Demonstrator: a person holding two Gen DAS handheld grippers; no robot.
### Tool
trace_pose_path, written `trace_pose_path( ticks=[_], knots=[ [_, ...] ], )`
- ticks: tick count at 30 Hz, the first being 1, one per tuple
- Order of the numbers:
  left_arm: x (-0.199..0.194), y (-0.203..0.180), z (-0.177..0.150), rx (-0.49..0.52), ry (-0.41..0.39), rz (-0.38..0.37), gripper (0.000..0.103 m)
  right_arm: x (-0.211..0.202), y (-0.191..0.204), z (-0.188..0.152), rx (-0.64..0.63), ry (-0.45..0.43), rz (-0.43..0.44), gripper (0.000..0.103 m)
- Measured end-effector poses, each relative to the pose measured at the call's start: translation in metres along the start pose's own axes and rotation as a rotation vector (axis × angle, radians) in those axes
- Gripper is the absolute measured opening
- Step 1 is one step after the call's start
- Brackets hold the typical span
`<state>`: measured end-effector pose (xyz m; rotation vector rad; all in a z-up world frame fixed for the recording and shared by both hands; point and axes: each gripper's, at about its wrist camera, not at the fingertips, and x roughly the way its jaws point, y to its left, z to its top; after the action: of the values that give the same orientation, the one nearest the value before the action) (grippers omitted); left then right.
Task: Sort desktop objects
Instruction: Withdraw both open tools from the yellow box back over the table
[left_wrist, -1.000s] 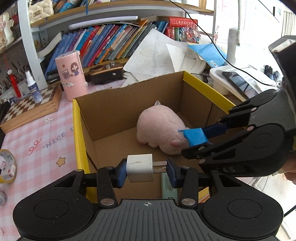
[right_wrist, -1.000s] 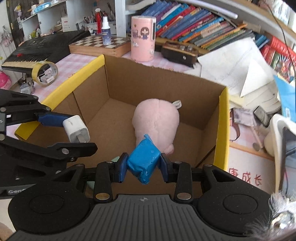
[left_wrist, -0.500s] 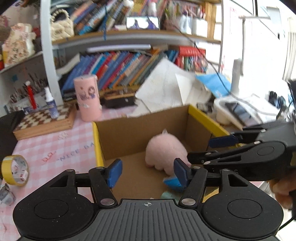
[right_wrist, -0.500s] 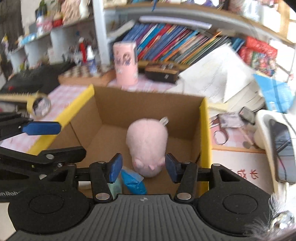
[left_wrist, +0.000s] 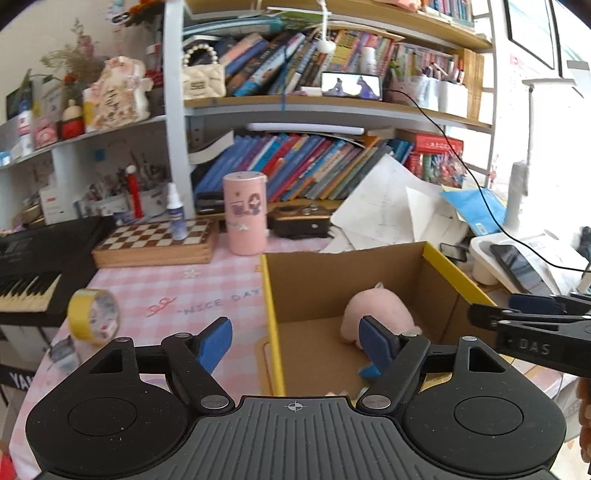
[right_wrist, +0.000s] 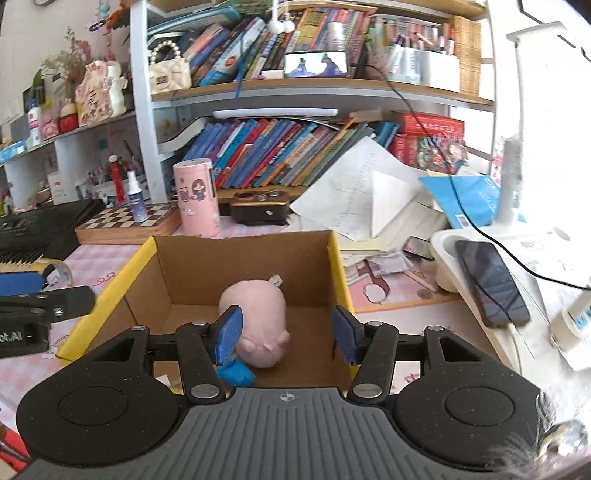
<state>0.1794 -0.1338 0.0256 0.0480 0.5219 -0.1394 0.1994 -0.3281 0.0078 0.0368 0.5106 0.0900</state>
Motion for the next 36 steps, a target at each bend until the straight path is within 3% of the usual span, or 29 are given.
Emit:
trace_pose_path(
  ticks=[4, 21, 31, 36],
  knots=[
    [-0.011, 0.000, -0.007, -0.016, -0.020, 0.005, 0.083, -0.012, 0.000, -0.009, 0.015, -0.006, -0.024, 0.051],
    [-0.048, 0.028, -0.042, -0.022, -0.019, -0.064, 0.083, -0.054, 0.039, -0.045, 0.044, 0.038, -0.107, 0.052],
    [-0.069, 0.071, -0.086, 0.009, 0.123, -0.039, 0.083, -0.077, 0.090, -0.085, 0.066, 0.125, -0.121, 0.051],
    [-0.088, 0.095, -0.098, 0.011, 0.140, -0.036, 0.084, -0.093, 0.121, -0.101, 0.075, 0.148, -0.105, 0.052]
  ],
)
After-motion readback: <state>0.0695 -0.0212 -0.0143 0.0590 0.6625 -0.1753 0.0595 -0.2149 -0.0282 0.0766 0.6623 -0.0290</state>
